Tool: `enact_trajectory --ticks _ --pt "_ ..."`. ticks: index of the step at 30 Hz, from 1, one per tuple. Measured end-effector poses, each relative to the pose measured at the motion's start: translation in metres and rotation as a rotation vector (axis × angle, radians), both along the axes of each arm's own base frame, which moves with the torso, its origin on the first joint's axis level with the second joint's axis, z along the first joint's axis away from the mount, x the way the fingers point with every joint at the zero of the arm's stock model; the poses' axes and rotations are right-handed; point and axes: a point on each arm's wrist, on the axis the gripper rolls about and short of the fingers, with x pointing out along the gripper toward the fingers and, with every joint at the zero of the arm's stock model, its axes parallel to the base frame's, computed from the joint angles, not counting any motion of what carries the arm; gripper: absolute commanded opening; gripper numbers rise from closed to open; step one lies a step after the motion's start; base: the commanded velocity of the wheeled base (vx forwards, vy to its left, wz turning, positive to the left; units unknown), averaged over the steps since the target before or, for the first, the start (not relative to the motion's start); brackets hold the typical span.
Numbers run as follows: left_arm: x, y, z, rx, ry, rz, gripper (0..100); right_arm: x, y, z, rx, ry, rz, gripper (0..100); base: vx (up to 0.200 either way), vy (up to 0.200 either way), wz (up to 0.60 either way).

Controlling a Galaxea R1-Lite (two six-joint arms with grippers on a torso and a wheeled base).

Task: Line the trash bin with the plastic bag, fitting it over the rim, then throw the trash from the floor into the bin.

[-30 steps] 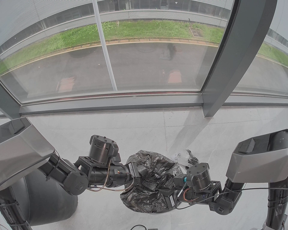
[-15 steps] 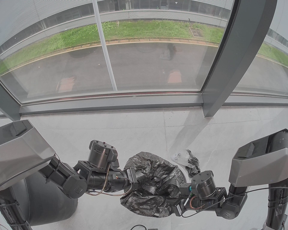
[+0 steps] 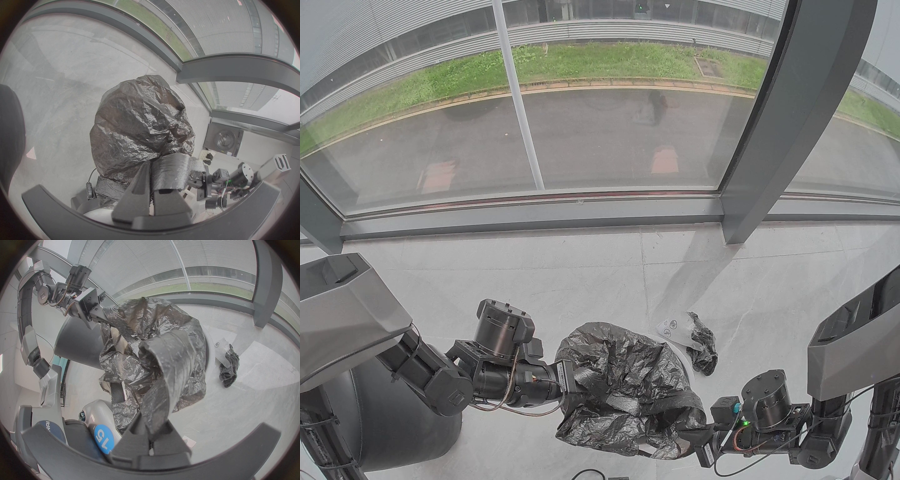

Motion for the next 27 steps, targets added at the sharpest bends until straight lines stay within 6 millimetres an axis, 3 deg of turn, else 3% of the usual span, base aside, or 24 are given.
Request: enact_trajectory --ticks 6,14,27 --pt "0.002 0.014 -0.005 -0.019 0.010 -0.057 0 -0.006 -0.012 -0.001 -0.020 0.023 -0.022 0 0.000 0.000 0.00" --pt "0.003 0.016 -0.010 -0.020 0.016 -0.051 0 -0.004 -0.015 -0.007 -0.005 0.004 -0.041 0 0.000 0.000 0.00" --pt "0.009 0.010 -0.024 -0.039 -0.011 -0.059 0 0.008 -0.031 -0.040 -0.089 0.060 -0.095 0 0.000 0.000 0.00"
